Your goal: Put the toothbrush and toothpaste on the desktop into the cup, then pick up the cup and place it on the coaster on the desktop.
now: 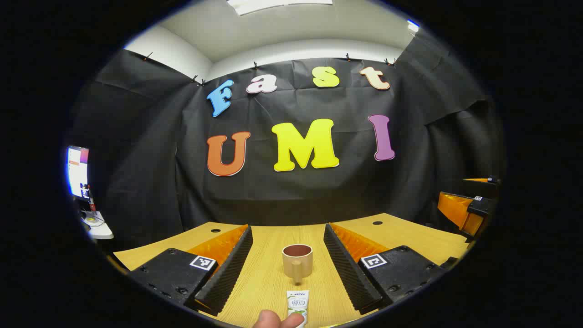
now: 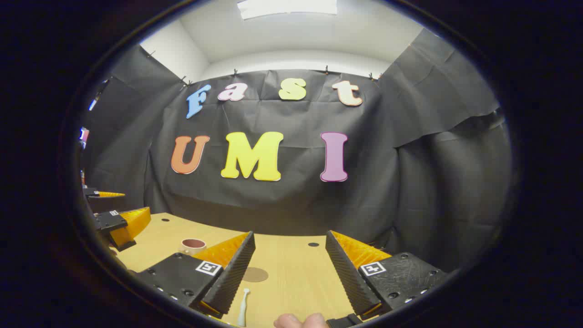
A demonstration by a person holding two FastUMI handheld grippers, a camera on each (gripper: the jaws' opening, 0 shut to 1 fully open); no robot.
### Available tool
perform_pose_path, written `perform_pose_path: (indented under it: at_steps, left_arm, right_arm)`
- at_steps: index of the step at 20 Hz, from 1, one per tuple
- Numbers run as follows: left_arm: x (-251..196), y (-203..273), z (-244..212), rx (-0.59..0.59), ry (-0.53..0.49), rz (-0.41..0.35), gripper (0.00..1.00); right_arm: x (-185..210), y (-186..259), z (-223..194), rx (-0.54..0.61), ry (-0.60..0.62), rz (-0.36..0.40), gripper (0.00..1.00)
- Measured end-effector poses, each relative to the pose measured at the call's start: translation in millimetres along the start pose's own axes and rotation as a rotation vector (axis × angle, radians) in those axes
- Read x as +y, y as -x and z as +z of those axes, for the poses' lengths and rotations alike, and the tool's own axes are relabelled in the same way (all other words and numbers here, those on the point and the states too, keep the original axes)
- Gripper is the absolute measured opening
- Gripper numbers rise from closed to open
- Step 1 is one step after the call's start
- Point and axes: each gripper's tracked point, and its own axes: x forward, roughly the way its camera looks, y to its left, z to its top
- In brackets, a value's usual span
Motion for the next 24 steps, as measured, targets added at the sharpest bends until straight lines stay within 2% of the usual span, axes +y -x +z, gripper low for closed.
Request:
perform_pose_path:
  at_steps: [14,16,17,18,24]
  left_arm:
    - [-1.6,2.0,3.8,0.000,-0.012,0.000,0.99]
    - [-0.7,2.6,3.9,0.002,-0.012,-0.001,0.99]
    - [-0.5,2.3,4.0,0.002,-0.012,-0.002,0.99]
    - [0.6,2.7,2.2,0.004,-0.011,-0.004,0.99]
    - [0.3,1.7,-22.6,0.099,0.027,-0.038,0.99]
  right_arm:
    - [-0.4,5.8,-1.2,0.004,-0.011,0.000,0.96]
    - [-0.5,6.0,-2.5,0.009,-0.010,0.001,0.92]
    - [-0.6,6.5,-2.5,0.011,-0.011,0.001,0.96]
    - [0.1,6.3,-3.5,0.012,-0.013,0.002,0.94]
    - [3.1,7.7,-13.7,0.041,-0.023,0.021,0.94]
